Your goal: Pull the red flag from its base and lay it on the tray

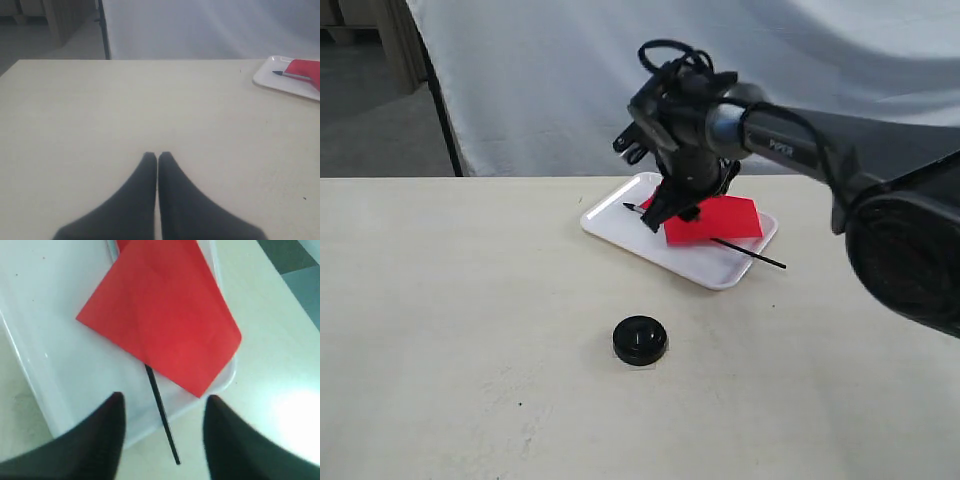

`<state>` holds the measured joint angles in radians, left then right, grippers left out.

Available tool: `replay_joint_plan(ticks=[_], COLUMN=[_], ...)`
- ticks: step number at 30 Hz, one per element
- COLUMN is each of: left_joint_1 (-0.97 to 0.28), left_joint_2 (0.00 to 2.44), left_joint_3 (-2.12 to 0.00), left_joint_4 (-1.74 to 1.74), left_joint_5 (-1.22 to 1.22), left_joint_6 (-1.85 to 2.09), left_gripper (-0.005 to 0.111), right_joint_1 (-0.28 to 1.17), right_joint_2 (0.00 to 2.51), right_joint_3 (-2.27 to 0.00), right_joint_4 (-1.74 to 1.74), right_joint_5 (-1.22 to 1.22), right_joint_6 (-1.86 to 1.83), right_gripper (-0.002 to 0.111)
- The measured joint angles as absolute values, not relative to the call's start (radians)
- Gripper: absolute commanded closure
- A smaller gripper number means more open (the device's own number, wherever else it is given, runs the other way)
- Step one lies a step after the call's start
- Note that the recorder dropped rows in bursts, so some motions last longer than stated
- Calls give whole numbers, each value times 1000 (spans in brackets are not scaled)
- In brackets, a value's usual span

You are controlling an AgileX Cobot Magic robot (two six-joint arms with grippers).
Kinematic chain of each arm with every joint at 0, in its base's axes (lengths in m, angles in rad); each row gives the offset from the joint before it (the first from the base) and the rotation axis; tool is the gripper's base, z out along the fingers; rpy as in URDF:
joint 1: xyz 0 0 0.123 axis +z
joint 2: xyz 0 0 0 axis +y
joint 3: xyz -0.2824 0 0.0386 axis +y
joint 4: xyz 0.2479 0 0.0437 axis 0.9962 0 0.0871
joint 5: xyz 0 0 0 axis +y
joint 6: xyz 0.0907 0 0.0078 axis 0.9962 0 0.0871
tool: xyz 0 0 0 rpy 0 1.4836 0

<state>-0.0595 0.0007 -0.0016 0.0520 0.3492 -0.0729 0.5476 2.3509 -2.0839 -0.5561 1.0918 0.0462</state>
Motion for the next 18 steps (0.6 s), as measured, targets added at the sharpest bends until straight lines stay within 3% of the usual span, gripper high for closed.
replay_joint_plan(ticks=[6,12,18], left_joint_1=[-60,-60,-60], left_joint_2=[1,1,1], left_joint_3=[-2,-2,-2], left_joint_4=[52,52,52], left_joint_5=[349,349,349], left_joint_6=[-73,-73,-73], left_gripper=[105,105,105], right_joint_1=[399,188,37], right_joint_2=[2217,1904,1659], right_joint_3=[-2039,-1594,-1308], right_joint_4=[-231,-136,-78], right_joint_5=[1204,1069,902], right_joint_6=[-91,-59,-21], right_gripper=[109,109,109])
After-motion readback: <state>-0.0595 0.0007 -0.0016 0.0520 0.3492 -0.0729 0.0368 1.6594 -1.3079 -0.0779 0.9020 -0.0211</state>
